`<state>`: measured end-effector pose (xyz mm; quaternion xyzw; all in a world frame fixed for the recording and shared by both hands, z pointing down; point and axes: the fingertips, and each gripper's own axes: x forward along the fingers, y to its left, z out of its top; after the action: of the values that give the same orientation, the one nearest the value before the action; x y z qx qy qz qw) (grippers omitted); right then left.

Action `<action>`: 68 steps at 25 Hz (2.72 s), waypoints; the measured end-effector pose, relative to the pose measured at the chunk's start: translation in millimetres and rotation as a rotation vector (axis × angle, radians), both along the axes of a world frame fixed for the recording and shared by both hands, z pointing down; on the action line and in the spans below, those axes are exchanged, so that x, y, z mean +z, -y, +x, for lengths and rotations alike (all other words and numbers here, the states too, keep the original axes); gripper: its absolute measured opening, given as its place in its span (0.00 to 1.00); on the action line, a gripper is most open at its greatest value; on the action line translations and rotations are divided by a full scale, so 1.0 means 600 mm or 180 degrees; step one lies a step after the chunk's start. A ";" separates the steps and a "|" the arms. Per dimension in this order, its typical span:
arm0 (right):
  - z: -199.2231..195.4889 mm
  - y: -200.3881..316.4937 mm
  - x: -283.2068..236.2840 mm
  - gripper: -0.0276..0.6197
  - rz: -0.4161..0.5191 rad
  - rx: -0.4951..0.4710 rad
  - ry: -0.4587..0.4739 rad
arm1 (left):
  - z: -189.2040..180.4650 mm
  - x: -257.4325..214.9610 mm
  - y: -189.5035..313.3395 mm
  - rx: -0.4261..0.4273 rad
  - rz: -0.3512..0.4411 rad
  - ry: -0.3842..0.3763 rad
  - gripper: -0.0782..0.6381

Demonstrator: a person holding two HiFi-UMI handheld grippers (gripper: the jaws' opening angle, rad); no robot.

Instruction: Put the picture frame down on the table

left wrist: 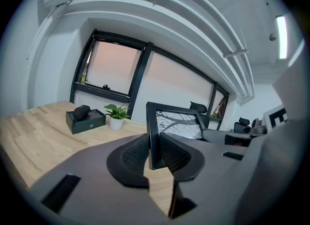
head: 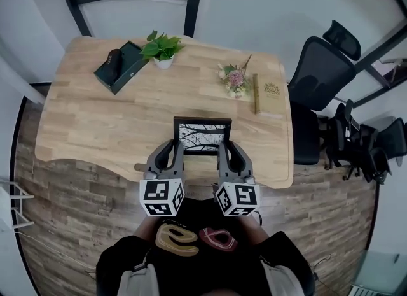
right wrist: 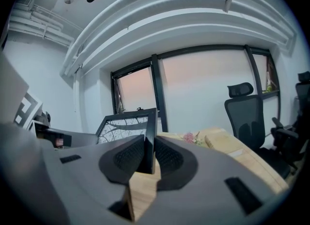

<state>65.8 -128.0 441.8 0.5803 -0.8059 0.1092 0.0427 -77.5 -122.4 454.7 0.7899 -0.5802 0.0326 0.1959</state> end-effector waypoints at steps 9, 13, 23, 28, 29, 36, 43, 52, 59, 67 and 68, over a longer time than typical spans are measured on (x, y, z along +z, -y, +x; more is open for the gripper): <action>-0.037 0.047 0.000 0.16 -0.0022 0.0195 0.0030 | -0.038 -0.005 0.059 0.0172 0.0007 0.0020 0.22; -0.052 0.055 0.004 0.17 -0.0064 0.0165 0.0022 | -0.052 0.003 0.068 0.0135 -0.0068 -0.0001 0.22; -0.059 0.079 0.025 0.16 -0.0222 0.0008 0.0012 | -0.060 0.027 0.081 -0.0010 -0.0220 -0.0010 0.22; -0.057 0.091 0.037 0.16 -0.0352 -0.0053 -0.0021 | -0.056 0.040 0.086 -0.0079 -0.0362 0.0004 0.22; -0.056 0.095 0.038 0.16 -0.0367 -0.0064 -0.0028 | -0.055 0.040 0.089 -0.0089 -0.0374 0.0009 0.22; -0.050 0.122 0.046 0.16 -0.0474 -0.0159 -0.0089 | -0.049 0.045 0.110 -0.0166 -0.0454 -0.0005 0.22; -0.048 0.153 0.067 0.16 -0.0618 -0.0241 -0.0144 | -0.045 0.067 0.136 -0.0222 -0.0606 -0.0015 0.22; -0.034 0.207 0.099 0.16 -0.0787 -0.0223 -0.0130 | -0.031 0.095 0.189 -0.0235 -0.0723 0.0037 0.22; -0.034 0.238 0.125 0.16 -0.0909 -0.0248 -0.0215 | -0.031 0.125 0.217 -0.0255 -0.0869 0.0021 0.22; -0.043 0.264 0.165 0.16 -0.1119 -0.0275 -0.0252 | -0.038 0.162 0.240 -0.0290 -0.1050 0.0013 0.22; -0.044 0.267 0.169 0.16 -0.1140 -0.0277 -0.0261 | -0.040 0.167 0.242 -0.0293 -0.1077 0.0003 0.22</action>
<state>39.2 -288.2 543.3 0.5319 -0.7956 0.2252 0.1827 -101.5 -267.7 554.9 0.7182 -0.6021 0.1212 0.3271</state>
